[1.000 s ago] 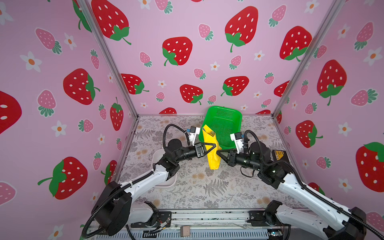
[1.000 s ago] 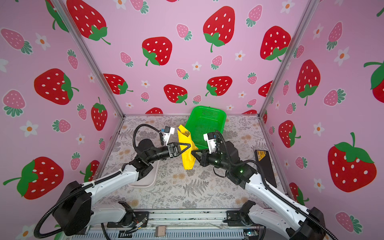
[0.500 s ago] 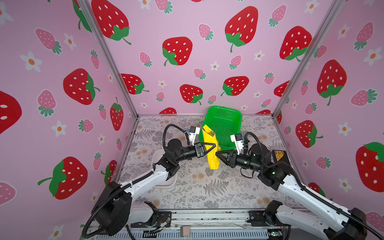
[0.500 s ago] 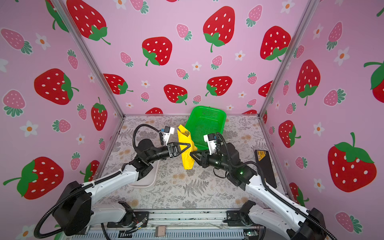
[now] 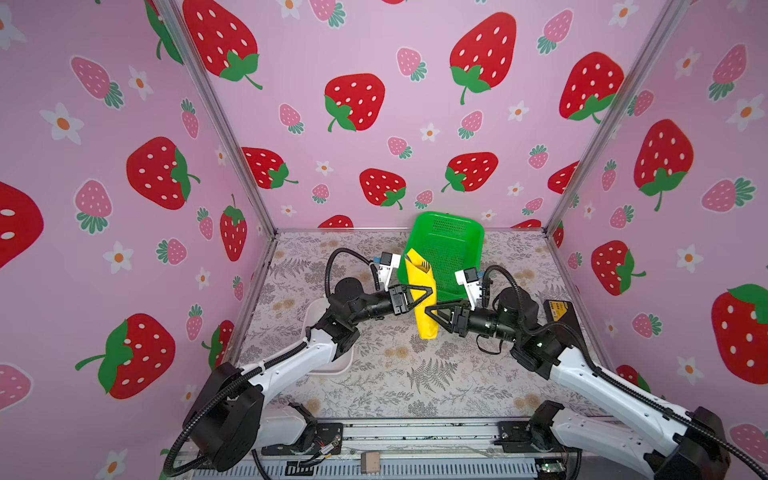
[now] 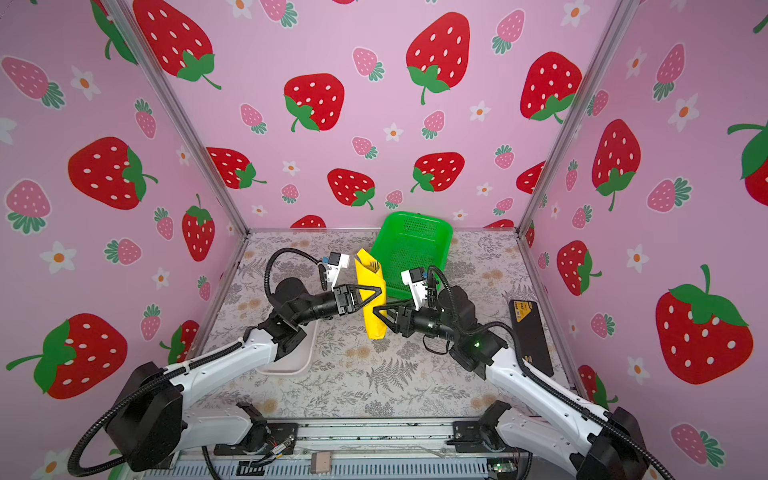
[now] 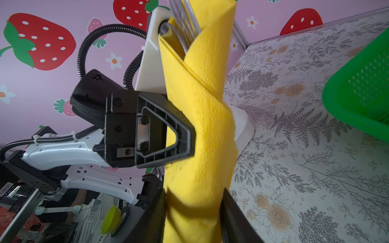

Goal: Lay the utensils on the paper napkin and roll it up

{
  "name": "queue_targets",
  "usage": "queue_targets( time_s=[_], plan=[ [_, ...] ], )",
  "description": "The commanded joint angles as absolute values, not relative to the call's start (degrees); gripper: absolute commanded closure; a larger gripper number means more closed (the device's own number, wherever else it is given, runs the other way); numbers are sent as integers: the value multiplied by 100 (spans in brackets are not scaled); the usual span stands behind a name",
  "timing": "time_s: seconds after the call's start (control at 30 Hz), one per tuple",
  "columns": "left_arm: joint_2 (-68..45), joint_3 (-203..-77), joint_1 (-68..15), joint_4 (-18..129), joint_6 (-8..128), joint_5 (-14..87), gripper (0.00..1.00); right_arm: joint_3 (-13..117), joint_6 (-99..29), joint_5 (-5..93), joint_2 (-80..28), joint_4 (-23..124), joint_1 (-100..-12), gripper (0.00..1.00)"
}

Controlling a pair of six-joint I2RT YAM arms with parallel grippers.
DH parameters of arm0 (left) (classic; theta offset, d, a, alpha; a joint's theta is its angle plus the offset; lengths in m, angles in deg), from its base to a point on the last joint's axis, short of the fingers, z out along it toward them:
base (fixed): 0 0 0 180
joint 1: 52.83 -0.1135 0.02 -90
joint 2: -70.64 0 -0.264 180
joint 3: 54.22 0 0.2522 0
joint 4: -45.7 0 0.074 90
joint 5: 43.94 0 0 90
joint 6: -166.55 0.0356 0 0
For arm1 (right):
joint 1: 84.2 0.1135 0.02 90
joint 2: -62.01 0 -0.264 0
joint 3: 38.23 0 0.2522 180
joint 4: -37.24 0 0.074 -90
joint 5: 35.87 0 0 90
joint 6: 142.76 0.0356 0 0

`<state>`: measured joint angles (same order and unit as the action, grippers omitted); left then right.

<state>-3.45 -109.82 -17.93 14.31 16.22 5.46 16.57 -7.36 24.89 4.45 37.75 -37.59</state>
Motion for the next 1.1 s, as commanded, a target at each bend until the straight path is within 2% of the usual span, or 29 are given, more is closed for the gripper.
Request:
queue_targets(
  time_s=[0.0, 0.23, 1.07],
  plan=[
    [-309, -11301, -1776, 1026, 1529, 424, 91, 1605, -663, 2207, 417, 3352, -3762, 58],
    [-319, -11323, -1776, 1015, 1529, 404, 91, 1536, -507, 1866, 298, 2960, -3770, 66],
    [-354, -11385, -1776, 962, 1694, 214, 91, 1500, -139, 1152, -96, 2149, -3764, 70]
  ],
)
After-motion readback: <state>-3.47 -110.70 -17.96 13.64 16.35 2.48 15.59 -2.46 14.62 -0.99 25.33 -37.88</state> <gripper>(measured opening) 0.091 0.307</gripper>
